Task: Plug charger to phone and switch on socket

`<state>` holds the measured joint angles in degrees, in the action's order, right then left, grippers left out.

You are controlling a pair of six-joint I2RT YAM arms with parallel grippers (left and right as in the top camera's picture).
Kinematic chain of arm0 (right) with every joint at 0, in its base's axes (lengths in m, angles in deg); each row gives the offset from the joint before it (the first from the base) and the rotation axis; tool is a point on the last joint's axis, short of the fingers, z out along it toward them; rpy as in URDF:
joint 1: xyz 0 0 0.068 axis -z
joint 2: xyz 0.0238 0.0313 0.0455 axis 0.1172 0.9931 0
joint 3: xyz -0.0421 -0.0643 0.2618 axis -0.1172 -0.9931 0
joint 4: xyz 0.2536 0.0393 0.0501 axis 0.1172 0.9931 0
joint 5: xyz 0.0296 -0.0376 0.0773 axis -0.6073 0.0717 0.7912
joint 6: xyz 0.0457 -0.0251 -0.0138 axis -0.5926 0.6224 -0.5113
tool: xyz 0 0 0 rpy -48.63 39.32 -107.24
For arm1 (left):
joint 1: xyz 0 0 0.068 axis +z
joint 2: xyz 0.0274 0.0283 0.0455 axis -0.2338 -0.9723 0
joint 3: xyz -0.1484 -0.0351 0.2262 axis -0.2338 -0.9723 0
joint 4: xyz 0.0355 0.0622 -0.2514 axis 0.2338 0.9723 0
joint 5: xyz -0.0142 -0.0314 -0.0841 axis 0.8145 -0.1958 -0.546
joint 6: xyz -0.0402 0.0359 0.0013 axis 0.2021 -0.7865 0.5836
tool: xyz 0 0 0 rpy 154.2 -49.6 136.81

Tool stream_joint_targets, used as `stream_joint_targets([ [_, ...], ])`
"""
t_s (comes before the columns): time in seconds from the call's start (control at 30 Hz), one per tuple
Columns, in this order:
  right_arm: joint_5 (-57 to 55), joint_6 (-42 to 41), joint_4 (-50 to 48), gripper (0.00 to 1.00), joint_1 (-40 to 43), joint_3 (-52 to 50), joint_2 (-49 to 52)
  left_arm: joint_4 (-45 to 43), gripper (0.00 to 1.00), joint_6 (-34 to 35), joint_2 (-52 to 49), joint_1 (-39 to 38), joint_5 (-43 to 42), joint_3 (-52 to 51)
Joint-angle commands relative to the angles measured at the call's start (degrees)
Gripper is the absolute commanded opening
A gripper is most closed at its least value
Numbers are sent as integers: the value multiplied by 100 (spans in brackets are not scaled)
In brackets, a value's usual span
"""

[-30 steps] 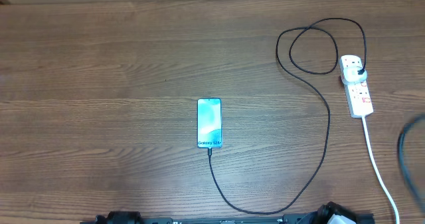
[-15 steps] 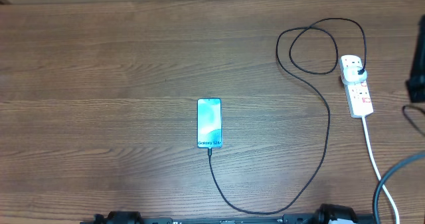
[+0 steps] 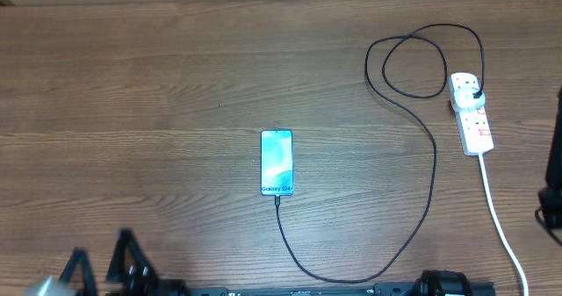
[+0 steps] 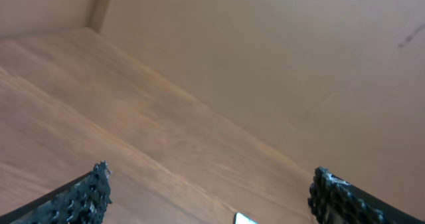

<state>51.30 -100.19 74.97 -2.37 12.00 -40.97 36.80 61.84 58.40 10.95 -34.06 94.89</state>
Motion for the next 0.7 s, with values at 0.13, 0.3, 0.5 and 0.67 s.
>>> stream_joint_targets([
  [0.13, 9, 48, -413, 4, -46, -542, -855, -1856, 100, 52, 33, 42, -651, -1873],
  [0.3, 9, 48, -535, 4, -46, -678, -1084, -3091, 100, 48, 33, 42, -739, -2935],
  [0.5, 11, 44, -531, 4, -46, -678, -1108, -3836, 100, 48, 33, 39, -741, -3877],
  [0.67, 11, 46, -531, 4, -46, -678, -1174, -4236, 100, 48, 33, 42, -741, -4363],
])
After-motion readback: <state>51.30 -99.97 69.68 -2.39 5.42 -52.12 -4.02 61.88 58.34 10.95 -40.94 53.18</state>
